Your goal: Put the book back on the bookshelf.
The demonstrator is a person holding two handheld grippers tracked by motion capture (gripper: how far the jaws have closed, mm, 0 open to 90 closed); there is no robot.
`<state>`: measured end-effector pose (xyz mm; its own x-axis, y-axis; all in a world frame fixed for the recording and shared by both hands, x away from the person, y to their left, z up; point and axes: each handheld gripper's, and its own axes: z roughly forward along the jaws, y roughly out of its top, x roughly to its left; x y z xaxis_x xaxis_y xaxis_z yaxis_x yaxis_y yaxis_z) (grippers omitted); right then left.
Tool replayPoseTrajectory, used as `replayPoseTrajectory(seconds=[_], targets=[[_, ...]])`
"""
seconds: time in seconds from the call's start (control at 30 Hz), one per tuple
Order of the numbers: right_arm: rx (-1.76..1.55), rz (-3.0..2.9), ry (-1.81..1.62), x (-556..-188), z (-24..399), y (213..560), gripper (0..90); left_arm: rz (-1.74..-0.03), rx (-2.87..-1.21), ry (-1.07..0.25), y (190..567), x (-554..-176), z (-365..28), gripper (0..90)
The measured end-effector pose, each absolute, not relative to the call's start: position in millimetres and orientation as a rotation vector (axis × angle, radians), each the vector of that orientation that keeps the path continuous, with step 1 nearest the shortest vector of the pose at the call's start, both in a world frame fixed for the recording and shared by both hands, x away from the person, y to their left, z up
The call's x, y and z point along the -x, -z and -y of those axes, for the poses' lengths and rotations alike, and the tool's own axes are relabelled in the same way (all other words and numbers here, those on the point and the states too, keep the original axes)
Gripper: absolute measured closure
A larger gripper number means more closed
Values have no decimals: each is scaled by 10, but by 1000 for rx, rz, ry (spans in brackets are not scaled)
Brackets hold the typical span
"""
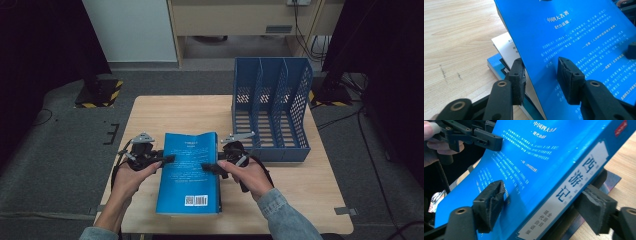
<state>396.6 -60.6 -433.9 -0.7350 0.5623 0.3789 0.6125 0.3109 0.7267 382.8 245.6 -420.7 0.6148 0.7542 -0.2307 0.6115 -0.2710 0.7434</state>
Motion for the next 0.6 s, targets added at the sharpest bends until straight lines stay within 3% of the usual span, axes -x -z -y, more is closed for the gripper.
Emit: replayPoseTrajectory(seconds=[0.6], targets=[[1110,2484,1461,-4036,537,4074,382,-1006,-1978,-243,3878,-3777,-2439,685]])
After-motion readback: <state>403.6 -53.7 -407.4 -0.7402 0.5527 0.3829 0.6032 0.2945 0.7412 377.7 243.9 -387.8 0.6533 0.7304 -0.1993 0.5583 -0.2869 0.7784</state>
